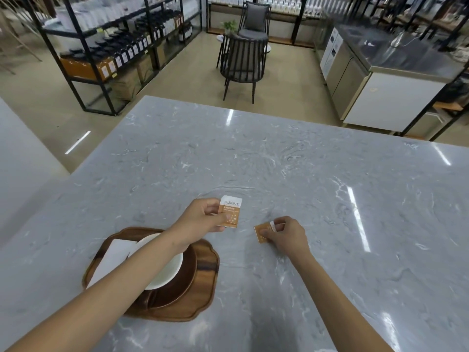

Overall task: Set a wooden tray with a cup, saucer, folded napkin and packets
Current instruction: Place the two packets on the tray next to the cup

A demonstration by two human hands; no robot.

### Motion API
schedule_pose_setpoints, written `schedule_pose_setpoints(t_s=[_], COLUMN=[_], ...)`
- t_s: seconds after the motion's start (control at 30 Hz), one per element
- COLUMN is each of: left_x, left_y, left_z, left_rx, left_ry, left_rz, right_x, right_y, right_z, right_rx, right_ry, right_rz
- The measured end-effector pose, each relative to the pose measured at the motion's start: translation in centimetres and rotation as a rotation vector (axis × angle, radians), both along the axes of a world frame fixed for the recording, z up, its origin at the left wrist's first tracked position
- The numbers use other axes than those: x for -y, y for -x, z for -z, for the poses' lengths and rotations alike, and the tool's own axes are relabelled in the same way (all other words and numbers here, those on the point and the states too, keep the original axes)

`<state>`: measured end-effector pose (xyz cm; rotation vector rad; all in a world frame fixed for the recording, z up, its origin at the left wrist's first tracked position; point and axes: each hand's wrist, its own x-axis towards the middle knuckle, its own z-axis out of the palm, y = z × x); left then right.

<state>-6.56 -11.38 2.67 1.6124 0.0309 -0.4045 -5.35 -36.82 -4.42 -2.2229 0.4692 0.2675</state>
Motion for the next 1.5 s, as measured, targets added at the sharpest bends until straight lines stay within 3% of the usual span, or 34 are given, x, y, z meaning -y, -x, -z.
schedule_pose_setpoints(t_s=[0.17, 0.33, 0.5, 0.87, 1.17, 1.27, 1.37, 1.5], left_x=[-0.1, 0.4, 1.0, 1.6, 0.7, 0.7, 0.6, 0.8], left_y=[0.8, 1.9, 3.9, 9.4, 13.5, 14.6, 15.3, 16.7], left_z=[0.2, 0.4, 0.2, 0.5, 3.2, 4.1, 4.9, 6.1], left_rx=[0.022, 0.058, 0.088, 0.030, -0.029, -0.031, 0.035, 0.159], left_ry=[-0.027, -0.065, -0.045, 0.184, 0.160, 0.178, 0.104, -0.170], left_rz=[-0.013, -0.016, -0.044, -0.004, 0.007, -0.082, -0.266, -0.378], right_x=[0.0, -0.1, -1.0, -3.4, -4.4, -4.8, -5.3, -6.4], right_y=[1.3, 3.8, 6.5, 9.7, 11.6, 12.1, 12.3, 12.0], right_z=[-0.2, -2.6, -6.5, -7.0, -4.6, -3.9, -3.4, -2.6], right_rx=[0.142, 0.205, 0.274, 0.265, 0.043, 0.012, -0.015, -0.016], right_ry=[-0.144, -0.514, -0.711, -0.683, -0.715, -0.706, -0.745, -0.728], right_rz=[0.001, -0.011, -0.094, -0.155, -0.291, -0.289, -0.261, -0.219])
